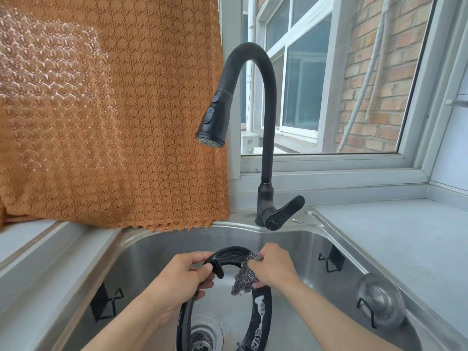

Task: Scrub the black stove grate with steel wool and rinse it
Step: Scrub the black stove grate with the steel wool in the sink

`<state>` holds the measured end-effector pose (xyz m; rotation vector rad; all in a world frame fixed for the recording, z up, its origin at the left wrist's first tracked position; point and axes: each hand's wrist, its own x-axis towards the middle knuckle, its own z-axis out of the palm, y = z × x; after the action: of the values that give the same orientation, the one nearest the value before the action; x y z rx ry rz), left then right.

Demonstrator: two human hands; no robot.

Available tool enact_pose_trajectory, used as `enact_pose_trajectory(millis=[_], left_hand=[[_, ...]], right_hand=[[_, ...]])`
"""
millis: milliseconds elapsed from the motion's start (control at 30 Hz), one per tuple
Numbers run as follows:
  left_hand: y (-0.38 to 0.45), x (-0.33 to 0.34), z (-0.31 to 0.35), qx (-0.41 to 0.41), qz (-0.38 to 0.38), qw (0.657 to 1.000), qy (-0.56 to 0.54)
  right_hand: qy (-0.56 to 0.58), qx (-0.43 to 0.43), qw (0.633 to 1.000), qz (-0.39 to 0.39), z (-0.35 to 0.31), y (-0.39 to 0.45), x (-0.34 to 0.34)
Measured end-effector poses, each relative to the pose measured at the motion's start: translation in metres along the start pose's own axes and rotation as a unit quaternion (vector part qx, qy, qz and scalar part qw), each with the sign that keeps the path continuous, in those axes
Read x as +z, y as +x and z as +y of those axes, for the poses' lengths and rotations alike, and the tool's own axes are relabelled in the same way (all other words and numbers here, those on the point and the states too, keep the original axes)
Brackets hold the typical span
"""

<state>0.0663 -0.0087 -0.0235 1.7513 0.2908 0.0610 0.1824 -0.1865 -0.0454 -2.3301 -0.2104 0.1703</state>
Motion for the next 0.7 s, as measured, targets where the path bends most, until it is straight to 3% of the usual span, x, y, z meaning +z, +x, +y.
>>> enact_pose_trajectory(millis=[167,367,567,700], left_hand=[[0.001,0.003,-0.001,0.007,-0.004,1.0,-0.015],[-0.001,0.004,-0.001,0.014,-0.009,1.0,-0.005],[0.001,0.001,-0.003,0.01,-0.002,1.0,-0.011],[0.001,0.002,-0.002,0.015,-0.001,1.0,-0.017]], right_hand=[[0.1,0.11,0.989,-0.017,0.004,0.002,-0.002],[0.139,0.134,0.981,-0.012,0.005,0.002,-0.005],[0.124,0.053,0.991,0.0,-0.007,-0.005,-0.005],[0.073,-0.076,0.991,0.08,-0.018,-0.018,-0.002]])
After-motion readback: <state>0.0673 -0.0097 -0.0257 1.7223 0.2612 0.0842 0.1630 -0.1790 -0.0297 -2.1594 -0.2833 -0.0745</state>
